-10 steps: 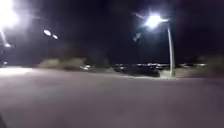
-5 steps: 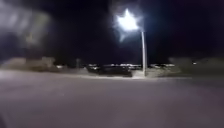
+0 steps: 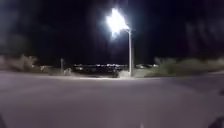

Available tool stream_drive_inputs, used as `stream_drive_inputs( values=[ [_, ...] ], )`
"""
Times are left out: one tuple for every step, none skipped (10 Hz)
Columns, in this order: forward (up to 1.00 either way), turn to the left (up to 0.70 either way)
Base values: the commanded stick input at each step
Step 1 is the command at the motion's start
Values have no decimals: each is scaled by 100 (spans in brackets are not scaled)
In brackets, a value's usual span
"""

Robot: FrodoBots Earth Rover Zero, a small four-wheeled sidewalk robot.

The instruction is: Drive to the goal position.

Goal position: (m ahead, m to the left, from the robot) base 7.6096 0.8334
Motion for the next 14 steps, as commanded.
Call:
stream_drive_inputs(
  values=[
    [0,0],
    [0,0],
    [0,0],
    [0,0],
    [0,0],
    [0,0],
    [0,0],
    [0,0],
    [0,0],
    [7,0],
    [45,0],
    [70,0],
    [70,0],
    [70,0]
  ],
)
